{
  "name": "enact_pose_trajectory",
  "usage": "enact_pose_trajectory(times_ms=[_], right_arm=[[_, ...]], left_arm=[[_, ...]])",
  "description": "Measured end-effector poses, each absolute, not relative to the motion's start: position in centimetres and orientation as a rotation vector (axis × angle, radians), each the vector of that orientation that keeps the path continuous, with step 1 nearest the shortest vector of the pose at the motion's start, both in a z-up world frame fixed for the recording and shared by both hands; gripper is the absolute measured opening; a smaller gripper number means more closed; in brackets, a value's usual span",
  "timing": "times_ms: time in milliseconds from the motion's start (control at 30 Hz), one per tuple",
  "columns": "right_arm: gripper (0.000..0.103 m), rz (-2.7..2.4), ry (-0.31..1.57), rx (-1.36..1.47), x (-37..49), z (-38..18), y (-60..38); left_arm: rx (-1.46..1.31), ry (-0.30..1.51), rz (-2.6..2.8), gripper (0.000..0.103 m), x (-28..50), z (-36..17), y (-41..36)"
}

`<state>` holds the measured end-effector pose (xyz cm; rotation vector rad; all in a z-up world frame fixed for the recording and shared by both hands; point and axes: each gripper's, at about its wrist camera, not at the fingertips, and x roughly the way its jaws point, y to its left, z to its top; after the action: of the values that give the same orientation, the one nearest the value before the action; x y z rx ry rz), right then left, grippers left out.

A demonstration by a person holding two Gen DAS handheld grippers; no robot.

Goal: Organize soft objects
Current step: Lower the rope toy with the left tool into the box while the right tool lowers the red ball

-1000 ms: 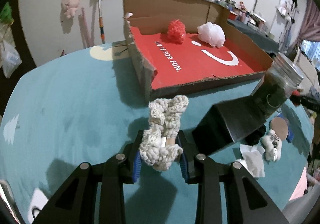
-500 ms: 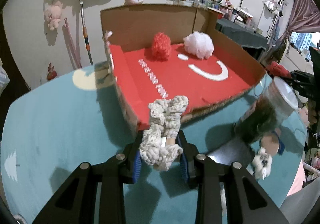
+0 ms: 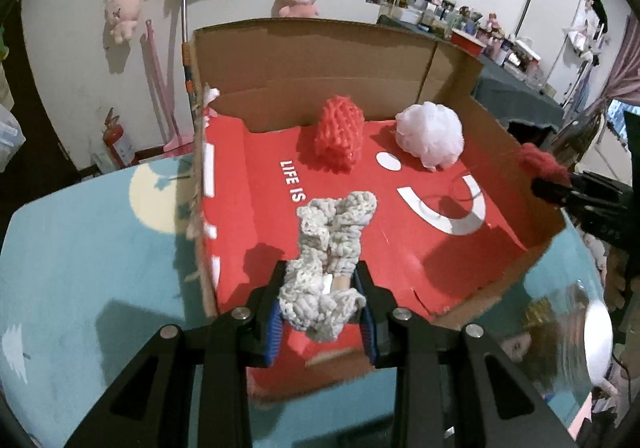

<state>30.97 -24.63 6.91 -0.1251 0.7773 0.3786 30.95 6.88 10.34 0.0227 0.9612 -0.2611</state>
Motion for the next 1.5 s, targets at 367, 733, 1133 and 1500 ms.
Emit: enact_pose_trajectory(times_ms=[367, 733, 1133, 1500], right_arm=[[0.033, 0.265, 0.996, -0.208, 38.4, 1.9, -21.6], [0.033, 0.240, 1.094, -0.305, 41.1, -0.4, -20.7], [0.035, 0.238, 1.080, -0.348, 40.3, -0.8, -21.2], [0.041, 0.233, 1.062, -0.386, 39.9, -0.7, -20.3]], left_arm=[[0.136, 1.064, -0.150, 0.033, 36.2, 6.9, 4.5], [0.187, 1.110, -0.113, 0.033, 38.2, 5.4, 4.1], [0.186, 1.100, -0.104, 0.035, 38.2, 5.2, 4.1], [0.168, 1.079, -0.118, 0.045, 38.0, 5.9, 4.1]])
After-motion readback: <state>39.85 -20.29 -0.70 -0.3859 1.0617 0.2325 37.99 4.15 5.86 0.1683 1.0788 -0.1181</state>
